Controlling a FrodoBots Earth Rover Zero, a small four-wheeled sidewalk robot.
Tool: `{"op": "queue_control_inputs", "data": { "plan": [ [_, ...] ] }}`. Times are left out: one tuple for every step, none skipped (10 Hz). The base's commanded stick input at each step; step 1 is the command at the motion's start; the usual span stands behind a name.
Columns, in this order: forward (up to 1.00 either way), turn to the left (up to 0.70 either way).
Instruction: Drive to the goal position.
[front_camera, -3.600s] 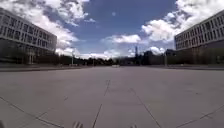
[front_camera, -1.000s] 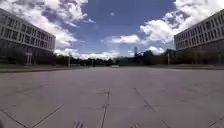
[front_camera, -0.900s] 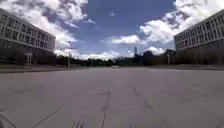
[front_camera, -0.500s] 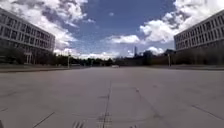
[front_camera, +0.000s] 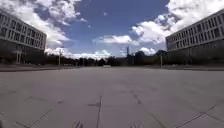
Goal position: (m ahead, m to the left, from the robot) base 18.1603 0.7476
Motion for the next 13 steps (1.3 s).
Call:
{"op": "queue_control_inputs", "data": {
  "plan": [
    [0.7, 0.0],
    [0.7, 0.0],
    [0.7, 0.0],
    [0.7, 0.0],
    [0.7, 0.0],
    [0.7, 0.0],
    [0.7, 0.0],
    [0.7, 0.0],
    [0.7, 0.0],
    [0.7, 0.0],
    [0.7, 0.0],
    [0.7, 0.0],
    [0.7, 0.0]
  ]
}}
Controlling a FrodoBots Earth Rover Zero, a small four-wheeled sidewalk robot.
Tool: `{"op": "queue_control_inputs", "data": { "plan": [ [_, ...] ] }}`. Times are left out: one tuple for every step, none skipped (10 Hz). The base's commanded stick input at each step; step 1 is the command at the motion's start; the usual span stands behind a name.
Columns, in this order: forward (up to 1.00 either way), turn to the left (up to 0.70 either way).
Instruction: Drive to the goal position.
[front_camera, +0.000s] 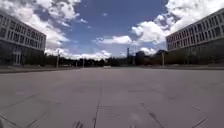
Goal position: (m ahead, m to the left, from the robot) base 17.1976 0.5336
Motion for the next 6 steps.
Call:
{"op": "queue_control_inputs", "data": {
  "plan": [
    [0.7, 0.0],
    [0.7, 0.0],
    [0.7, 0.0],
    [0.7, 0.0],
    [0.7, 0.0],
    [0.7, 0.0]
  ]
}}
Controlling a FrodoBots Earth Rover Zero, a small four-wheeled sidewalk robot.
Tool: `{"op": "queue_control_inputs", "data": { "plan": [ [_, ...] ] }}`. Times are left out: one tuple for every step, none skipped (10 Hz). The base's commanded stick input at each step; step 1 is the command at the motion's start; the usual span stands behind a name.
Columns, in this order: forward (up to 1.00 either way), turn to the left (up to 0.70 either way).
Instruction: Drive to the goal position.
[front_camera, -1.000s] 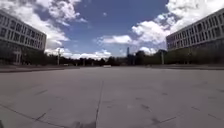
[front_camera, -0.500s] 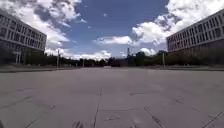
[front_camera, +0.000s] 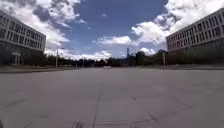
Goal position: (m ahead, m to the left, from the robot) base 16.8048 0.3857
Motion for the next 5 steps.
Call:
{"op": "queue_control_inputs", "data": {
  "plan": [
    [0.7, 0.0],
    [0.7, 0.0],
    [0.7, 0.0],
    [0.7, 0.0],
    [0.7, 0.0]
  ]
}}
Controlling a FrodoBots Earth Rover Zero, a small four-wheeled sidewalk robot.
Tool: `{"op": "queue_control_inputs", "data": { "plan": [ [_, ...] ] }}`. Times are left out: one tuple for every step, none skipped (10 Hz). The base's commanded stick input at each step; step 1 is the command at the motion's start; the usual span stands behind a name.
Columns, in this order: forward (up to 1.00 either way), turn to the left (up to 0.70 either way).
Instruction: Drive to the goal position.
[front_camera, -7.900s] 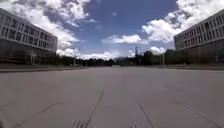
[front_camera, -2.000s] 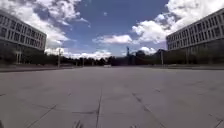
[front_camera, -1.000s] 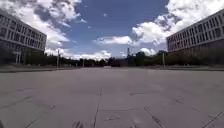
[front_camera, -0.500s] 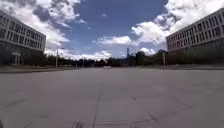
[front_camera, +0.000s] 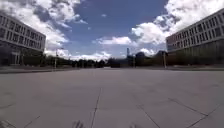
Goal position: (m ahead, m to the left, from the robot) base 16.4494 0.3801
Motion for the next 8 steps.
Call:
{"op": "queue_control_inputs", "data": {
  "plan": [
    [0.7, 0.0],
    [0.7, 0.0],
    [0.7, 0.0],
    [0.7, 0.0],
    [0.7, 0.0],
    [0.7, 0.0],
    [0.7, 0.0],
    [0.7, 0.0]
  ]
}}
